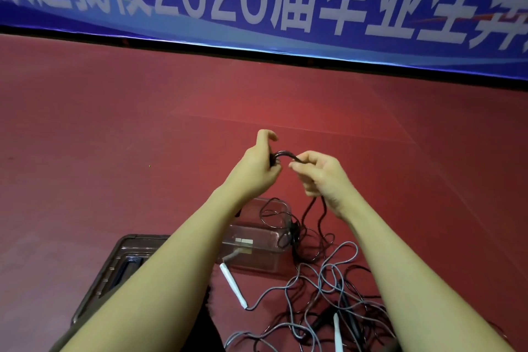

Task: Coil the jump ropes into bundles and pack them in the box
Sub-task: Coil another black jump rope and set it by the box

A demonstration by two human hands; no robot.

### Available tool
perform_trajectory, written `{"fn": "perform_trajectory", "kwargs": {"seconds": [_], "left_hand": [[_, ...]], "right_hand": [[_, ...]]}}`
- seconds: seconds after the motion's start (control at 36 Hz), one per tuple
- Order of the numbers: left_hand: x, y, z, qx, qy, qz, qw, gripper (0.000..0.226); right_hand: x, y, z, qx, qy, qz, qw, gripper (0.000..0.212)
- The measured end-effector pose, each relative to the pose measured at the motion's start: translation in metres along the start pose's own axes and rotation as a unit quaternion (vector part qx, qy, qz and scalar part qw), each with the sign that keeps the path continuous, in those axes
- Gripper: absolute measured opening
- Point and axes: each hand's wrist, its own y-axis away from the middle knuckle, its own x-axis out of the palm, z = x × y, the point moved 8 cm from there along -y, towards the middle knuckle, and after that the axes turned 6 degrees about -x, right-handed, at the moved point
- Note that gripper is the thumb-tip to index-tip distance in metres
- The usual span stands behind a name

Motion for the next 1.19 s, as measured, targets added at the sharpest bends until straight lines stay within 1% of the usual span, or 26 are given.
{"fn": "perform_trajectory", "kwargs": {"seconds": [0.06, 0.08, 0.11, 0.14, 0.19, 0.25, 0.33, 0.39, 0.44, 0.47, 0.53, 0.61, 0.72, 0.78, 0.81, 0.86, 0.92, 0.94, 1.0, 1.06, 1.11, 1.19], "left_hand": [[-0.002, -0.001, 0.007, -0.038, 0.020, -0.023, 0.999, 0.022], [-0.003, -0.002, 0.010, -0.053, 0.014, -0.036, 0.998, 0.011], [-0.005, -0.003, 0.011, -0.065, 0.004, -0.046, 0.997, 0.006], [-0.004, -0.003, 0.013, -0.075, 0.001, -0.049, 0.996, 0.015], [-0.002, -0.002, 0.015, -0.094, 0.035, -0.040, 0.994, 0.031], [0.000, -0.001, 0.014, -0.100, 0.082, -0.036, 0.991, 0.038], [0.002, 0.000, 0.013, -0.096, 0.099, -0.037, 0.990, 0.034], [0.002, 0.001, 0.014, -0.098, 0.071, -0.037, 0.992, 0.029], [0.003, 0.002, 0.014, -0.099, 0.049, -0.033, 0.993, 0.025], [0.004, 0.002, 0.014, -0.098, 0.043, -0.032, 0.994, 0.024], [0.004, 0.002, 0.014, -0.099, 0.038, -0.034, 0.994, 0.023], [0.005, 0.001, 0.014, -0.103, 0.042, -0.032, 0.993, 0.030], [0.006, 0.001, 0.011, -0.118, 0.065, -0.021, 0.991, 0.034], [0.005, 0.000, 0.010, -0.127, 0.099, -0.026, 0.987, 0.032], [0.005, 0.000, 0.009, -0.130, 0.132, -0.026, 0.982, 0.029], [0.006, 0.001, 0.007, -0.133, 0.209, -0.023, 0.969, 0.020], [0.008, 0.002, 0.004, -0.130, 0.278, -0.022, 0.951, 0.019], [0.009, 0.002, 0.003, -0.126, 0.306, -0.024, 0.943, 0.022], [0.009, 0.002, 0.003, -0.117, 0.335, -0.036, 0.934, 0.034], [0.009, 0.003, 0.003, -0.117, 0.350, -0.056, 0.928, 0.042], [0.010, 0.003, 0.006, -0.140, 0.392, -0.081, 0.906, 0.044], [0.009, 0.003, 0.013, -0.182, 0.450, -0.132, 0.864, 0.040]], "right_hand": [[-0.001, 0.000, 0.009, -0.033, -0.005, -0.011, 0.999, 0.012], [-0.001, 0.000, 0.012, -0.045, -0.013, -0.017, 0.999, 0.012], [-0.001, 0.001, 0.015, -0.055, -0.022, -0.022, 0.998, 0.013], [-0.001, 0.001, 0.017, -0.063, -0.032, -0.027, 0.997, 0.014], [-0.001, 0.001, 0.021, -0.075, -0.041, -0.033, 0.996, 0.014], [-0.001, 0.000, 0.023, -0.084, -0.044, -0.039, 0.995, 0.014], [-0.004, 0.000, 0.022, -0.081, -0.030, -0.060, 0.994, 0.015], [-0.007, -0.001, 0.022, -0.085, 0.036, -0.080, 0.992, 0.014], [-0.008, -0.001, 0.026, -0.103, 0.116, -0.099, 0.983, 0.014], [-0.008, -0.002, 0.028, -0.112, 0.135, -0.108, 0.979, 0.016], [-0.008, -0.001, 0.028, -0.117, 0.131, -0.121, 0.977, 0.020], [-0.008, 0.000, 0.027, -0.114, 0.107, -0.129, 0.979, 0.024], [-0.007, -0.002, 0.020, -0.085, 0.054, -0.127, 0.987, 0.021], [-0.010, -0.002, 0.019, -0.078, 0.027, -0.143, 0.986, 0.017], [-0.013, -0.002, 0.018, -0.077, 0.022, -0.158, 0.984, 0.016], [-0.020, -0.003, 0.015, -0.070, 0.020, -0.183, 0.980, 0.022], [-0.021, -0.006, 0.010, -0.058, 0.033, -0.180, 0.981, 0.030], [-0.020, -0.006, 0.007, -0.048, 0.047, -0.168, 0.984, 0.034], [-0.014, -0.006, 0.001, -0.022, 0.072, -0.133, 0.988, 0.040], [-0.008, -0.005, -0.005, -0.001, 0.063, -0.102, 0.993, 0.044], [-0.003, -0.004, -0.010, 0.019, 0.062, -0.077, 0.995, 0.049], [0.004, -0.003, -0.019, 0.068, 0.053, -0.052, 0.995, 0.063]]}}
